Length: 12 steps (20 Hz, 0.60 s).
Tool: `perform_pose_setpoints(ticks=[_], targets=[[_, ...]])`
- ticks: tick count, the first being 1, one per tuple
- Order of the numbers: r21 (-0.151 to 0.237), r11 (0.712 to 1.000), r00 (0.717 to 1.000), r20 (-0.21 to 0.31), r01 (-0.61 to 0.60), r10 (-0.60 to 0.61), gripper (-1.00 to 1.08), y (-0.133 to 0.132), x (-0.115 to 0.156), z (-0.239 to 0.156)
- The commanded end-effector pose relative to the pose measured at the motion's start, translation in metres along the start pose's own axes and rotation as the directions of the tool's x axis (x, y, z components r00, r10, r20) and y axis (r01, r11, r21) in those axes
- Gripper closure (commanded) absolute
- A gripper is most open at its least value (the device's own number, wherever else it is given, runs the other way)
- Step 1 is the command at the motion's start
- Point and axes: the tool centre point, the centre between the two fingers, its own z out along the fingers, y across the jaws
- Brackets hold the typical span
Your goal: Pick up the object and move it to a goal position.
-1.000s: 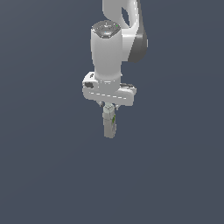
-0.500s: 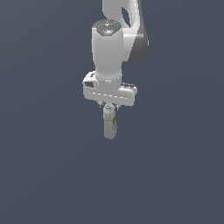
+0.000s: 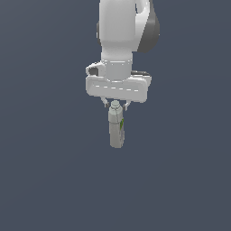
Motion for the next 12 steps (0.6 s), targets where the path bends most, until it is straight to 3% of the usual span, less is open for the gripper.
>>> perform_pose_setpoints(ticks=[1,6,12], targets=[[0.021,1.0,0.995,-0.095,-0.006,0.007,1.08,-0.01,0.019,-0.029],[0.059,0.998,0.962,-0.273,-0.013,0.028,1.08,-0.028,0.044,-0.084],[0.101,0.995,0.889,-0.455,-0.012,0.057,1.08,-0.045,0.06,-0.147]])
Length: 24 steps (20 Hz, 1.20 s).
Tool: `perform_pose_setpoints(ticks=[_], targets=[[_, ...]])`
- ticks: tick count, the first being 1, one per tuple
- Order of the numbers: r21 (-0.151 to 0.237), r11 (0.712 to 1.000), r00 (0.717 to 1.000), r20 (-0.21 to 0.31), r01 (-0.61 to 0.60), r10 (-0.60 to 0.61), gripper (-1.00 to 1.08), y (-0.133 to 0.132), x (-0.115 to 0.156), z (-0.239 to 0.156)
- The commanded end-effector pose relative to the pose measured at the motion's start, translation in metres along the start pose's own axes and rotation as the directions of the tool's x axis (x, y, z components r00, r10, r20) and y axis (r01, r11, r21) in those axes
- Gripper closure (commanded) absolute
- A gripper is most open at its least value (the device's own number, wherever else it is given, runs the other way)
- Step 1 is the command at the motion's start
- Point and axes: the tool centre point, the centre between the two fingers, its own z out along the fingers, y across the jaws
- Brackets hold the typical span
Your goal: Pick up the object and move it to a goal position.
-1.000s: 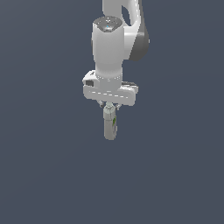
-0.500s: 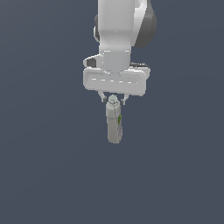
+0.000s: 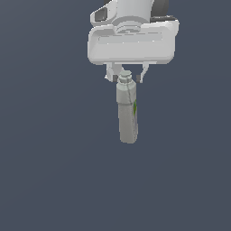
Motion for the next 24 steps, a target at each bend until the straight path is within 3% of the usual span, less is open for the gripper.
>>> perform_pose_setpoints(ticks=[1,6,11,17,24], targets=[[0.022,1.0,0.996,-0.092,-0.006,0.008,1.08,-0.01,0.02,-0.028],[0.045,0.999,0.976,-0.215,-0.011,0.02,1.08,-0.022,0.037,-0.064],[0.059,0.998,0.955,-0.295,-0.013,0.03,1.08,-0.029,0.047,-0.089],[0.066,0.998,0.936,-0.35,-0.015,0.037,1.08,-0.034,0.052,-0.107],[0.069,0.997,0.926,-0.376,-0.017,0.041,1.08,-0.035,0.054,-0.116]])
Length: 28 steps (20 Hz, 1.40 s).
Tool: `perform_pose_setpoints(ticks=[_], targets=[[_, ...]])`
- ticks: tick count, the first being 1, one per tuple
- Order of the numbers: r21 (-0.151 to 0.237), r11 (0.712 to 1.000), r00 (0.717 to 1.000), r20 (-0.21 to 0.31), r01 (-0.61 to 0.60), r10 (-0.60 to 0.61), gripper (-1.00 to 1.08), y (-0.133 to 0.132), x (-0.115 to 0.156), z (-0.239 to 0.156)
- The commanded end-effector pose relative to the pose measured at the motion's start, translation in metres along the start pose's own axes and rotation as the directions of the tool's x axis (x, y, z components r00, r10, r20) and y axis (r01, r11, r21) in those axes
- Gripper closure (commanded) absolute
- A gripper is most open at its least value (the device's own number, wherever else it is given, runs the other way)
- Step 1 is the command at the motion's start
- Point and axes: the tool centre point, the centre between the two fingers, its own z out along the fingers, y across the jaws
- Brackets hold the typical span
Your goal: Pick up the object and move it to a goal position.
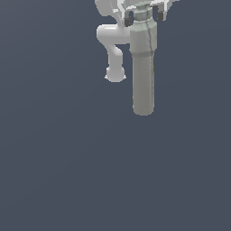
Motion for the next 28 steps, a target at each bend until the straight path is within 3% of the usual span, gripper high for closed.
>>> perform_pose_setpoints(ticks=[1,4,11,28], targets=[[0.006,1.0,1.0,-0.02,-0.002,0.002,1.08,-0.002,0.008,-0.007],[0.0,1.0,1.0,-0.004,0.0,0.0,1.08,0.0,0.001,-0.001],[0.001,1.0,1.0,-0.004,0.0,0.0,1.08,-0.001,0.013,0.004],[0.003,1.0,1.0,-0.002,0.001,-0.001,1.08,-0.006,0.093,0.037]])
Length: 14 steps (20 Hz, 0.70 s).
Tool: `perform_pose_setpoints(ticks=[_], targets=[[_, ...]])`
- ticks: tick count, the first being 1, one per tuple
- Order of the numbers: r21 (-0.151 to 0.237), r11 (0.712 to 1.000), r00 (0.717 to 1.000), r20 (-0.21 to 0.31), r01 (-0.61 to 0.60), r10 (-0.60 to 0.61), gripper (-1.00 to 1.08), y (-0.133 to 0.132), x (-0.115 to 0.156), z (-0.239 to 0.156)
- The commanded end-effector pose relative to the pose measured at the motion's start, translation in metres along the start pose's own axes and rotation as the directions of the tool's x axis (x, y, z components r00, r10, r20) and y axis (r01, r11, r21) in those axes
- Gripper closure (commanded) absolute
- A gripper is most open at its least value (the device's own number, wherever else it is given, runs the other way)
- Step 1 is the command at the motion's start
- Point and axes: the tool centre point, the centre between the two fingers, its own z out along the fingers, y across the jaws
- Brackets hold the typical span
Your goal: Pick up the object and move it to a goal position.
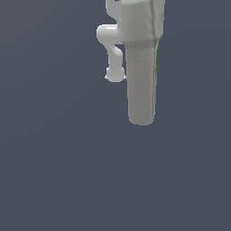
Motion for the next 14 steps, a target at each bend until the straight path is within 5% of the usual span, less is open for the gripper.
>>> perform_pose_setpoints(ticks=[1,14], targets=[[0.006,1.0,1.0,-0.016,-0.001,0.002,1.08,-0.003,0.018,-0.003],[0.004,1.0,1.0,-0.017,-0.003,0.003,1.08,-0.004,0.04,0.006]])
